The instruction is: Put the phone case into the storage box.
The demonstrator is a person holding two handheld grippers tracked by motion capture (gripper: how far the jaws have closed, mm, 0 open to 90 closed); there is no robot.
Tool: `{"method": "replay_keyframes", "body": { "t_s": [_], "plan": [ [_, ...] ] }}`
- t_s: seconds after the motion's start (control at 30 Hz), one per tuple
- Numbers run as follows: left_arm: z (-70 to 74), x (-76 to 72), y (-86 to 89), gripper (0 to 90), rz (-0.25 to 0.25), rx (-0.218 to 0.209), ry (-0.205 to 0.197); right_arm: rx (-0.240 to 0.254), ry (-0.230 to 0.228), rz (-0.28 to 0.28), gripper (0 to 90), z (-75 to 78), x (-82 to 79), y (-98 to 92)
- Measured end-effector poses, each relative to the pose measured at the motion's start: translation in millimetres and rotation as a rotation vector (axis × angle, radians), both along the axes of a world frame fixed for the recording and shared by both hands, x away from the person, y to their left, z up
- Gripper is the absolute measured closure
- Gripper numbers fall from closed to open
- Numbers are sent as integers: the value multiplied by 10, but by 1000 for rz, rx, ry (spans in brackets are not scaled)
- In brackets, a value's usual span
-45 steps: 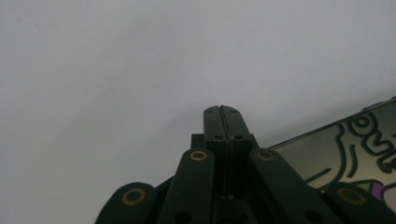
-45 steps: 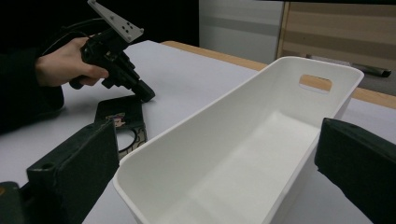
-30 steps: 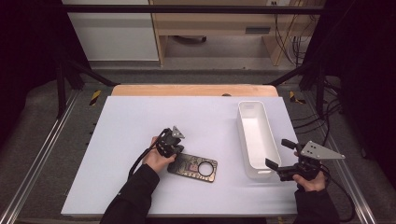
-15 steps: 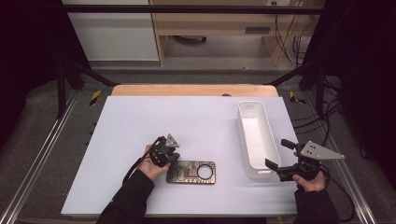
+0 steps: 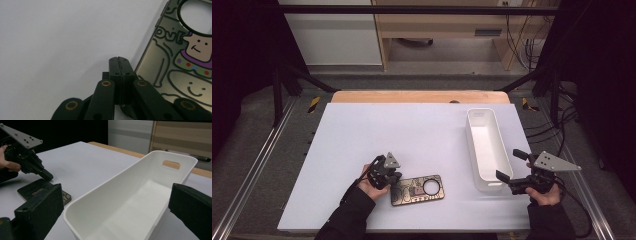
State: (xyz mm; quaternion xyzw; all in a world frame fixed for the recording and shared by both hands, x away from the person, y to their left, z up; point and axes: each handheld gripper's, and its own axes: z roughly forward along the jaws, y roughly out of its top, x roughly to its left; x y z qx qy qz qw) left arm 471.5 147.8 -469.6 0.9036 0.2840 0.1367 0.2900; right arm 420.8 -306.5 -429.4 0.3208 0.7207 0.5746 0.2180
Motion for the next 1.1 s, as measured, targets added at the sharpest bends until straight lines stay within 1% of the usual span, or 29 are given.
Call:
{"method": "replay_keyframes", "body": {
  "t_s": [0.13, 0.4, 0.67, 0.77, 0.83, 0.9, 1.0, 1.1],
  "plan": [
    [-7, -54, 10, 894, -2, -8, -1, 0, 1, -1, 5, 0, 0, 3],
    [-9, -128, 2, 894, -9, -7, -1, 1, 0, 1, 5, 2, -3, 3],
    [-1, -120, 25, 894, -7, -24, 2, 0, 2, 2, 5, -2, -2, 5],
    [43, -116, 55, 891, 2, -46, -9, 0, 0, 0, 5, -2, -3, 2],
    [90, -111, 88, 878, 6, -79, -18, 1, -1, 0, 5, -1, -3, 2],
    [135, -108, 112, 864, 9, -91, -29, 0, 0, -1, 5, -2, -2, 2],
    [223, -108, 157, 821, 10, -141, -46, 1, 2, 0, 5, -4, -1, 3],
    [318, -108, 199, 753, 13, -180, -70, -1, 2, 0, 4, -6, 1, 2]
  ]
}}
